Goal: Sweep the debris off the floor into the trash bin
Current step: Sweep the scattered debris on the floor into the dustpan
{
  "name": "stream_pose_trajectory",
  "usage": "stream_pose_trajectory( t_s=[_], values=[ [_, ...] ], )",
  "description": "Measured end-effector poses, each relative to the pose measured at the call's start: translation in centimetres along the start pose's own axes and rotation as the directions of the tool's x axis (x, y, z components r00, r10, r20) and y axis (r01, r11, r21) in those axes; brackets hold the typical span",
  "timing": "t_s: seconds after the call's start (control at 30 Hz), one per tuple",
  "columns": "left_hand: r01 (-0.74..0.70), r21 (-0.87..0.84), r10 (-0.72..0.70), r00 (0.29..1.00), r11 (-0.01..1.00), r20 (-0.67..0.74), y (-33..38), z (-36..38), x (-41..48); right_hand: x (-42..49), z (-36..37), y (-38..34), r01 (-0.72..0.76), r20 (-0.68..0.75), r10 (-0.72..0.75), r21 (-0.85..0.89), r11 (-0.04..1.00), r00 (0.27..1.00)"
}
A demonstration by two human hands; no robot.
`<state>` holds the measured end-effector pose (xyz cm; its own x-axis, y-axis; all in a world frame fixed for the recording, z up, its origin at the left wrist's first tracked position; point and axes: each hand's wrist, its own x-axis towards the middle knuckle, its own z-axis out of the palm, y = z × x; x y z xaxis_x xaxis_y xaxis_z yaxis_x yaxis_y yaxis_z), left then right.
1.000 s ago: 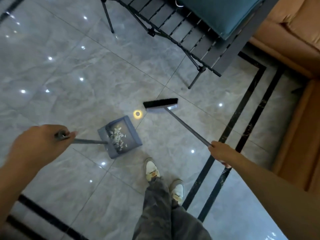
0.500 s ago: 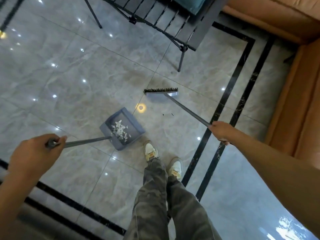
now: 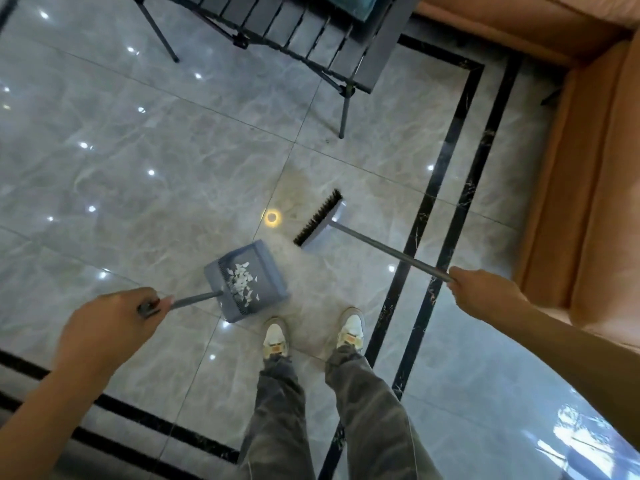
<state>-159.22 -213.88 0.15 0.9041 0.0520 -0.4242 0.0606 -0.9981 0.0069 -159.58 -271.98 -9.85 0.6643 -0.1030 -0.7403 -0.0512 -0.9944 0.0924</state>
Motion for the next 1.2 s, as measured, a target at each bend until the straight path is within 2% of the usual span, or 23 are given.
stream_pose_trajectory(
  t_s=[0.07, 0.17, 0.23, 0.33, 0.43, 0.53, 0.6, 0.7, 0.77, 0.83, 0.93, 1.07, 1.2],
  values=[
    [-0.021, 0.047, 0.020, 0.999, 0.999, 0.032, 0.7, 0.7, 1.0, -0.9, 0.5, 0.1, -0.057, 0.011, 0.056, 0.123, 0.991, 0.998],
    [-0.049, -0.020, 0.050, 0.999, 0.999, 0.015, 1.4, 1.4, 2.2, -1.4, 1.3, -2.2, -0.185, 0.096, 0.163, 0.305, 0.934, 0.982],
    [-0.081, -0.036, 0.081, 0.997, 0.996, -0.004, 1.8, 2.0, 3.4, -1.0, 1.8, -4.8, -0.282, 0.147, 0.242, 0.446, 0.849, 0.959],
    [-0.097, -0.037, 0.096, 0.995, 0.995, -0.012, 2.7, 2.7, 5.0, 0.2, 2.8, -8.3, -0.431, 0.251, 0.354, 0.609, 0.666, 0.901],
    [-0.083, -0.077, 0.081, 0.996, 0.994, -0.031, 2.7, 3.5, 6.0, 0.6, 4.0, -12.0, -0.479, 0.335, 0.348, 0.693, 0.538, 0.876],
    [-0.029, -0.082, 0.030, 0.999, 0.996, 0.020, 2.0, 4.2, 6.3, -0.3, 4.5, -15.9, -0.508, 0.390, 0.329, 0.721, 0.472, 0.860],
    [-0.017, -0.104, 0.026, 0.996, 0.994, 0.082, 2.0, 4.4, 6.2, -1.6, 4.6, -18.2, -0.519, 0.427, 0.294, 0.716, 0.467, 0.855],
    [0.017, -0.163, 0.004, 0.992, 0.986, 0.128, 2.2, 4.3, 6.6, -3.8, 4.7, -21.4, -0.457, 0.445, 0.164, 0.705, 0.542, 0.881],
    [0.028, -0.158, -0.006, 0.990, 0.987, 0.139, 2.3, 4.2, 7.1, -5.4, 4.7, -23.3, -0.470, 0.493, 0.112, 0.700, 0.538, 0.863],
    [0.023, -0.153, -0.002, 0.990, 0.988, 0.139, 2.4, 4.0, 7.6, -7.2, 4.9, -24.8, -0.534, 0.560, 0.091, 0.710, 0.459, 0.824],
    [0.024, -0.180, -0.001, 0.992, 0.983, 0.128, 2.4, 3.9, 8.2, -10.7, 4.6, -25.8, -0.599, 0.613, 0.050, 0.748, 0.286, 0.789],
    [0.026, -0.174, -0.005, 0.993, 0.984, 0.120, 2.6, 3.7, 8.4, -14.7, 3.8, -26.8, -0.509, 0.526, 0.044, 0.795, 0.330, 0.849],
    [0.014, -0.168, 0.006, 0.993, 0.986, 0.118, 2.2, 4.4, 8.2, -13.4, 4.1, -27.6, -0.469, 0.433, 0.179, 0.805, 0.363, 0.883]
  ],
)
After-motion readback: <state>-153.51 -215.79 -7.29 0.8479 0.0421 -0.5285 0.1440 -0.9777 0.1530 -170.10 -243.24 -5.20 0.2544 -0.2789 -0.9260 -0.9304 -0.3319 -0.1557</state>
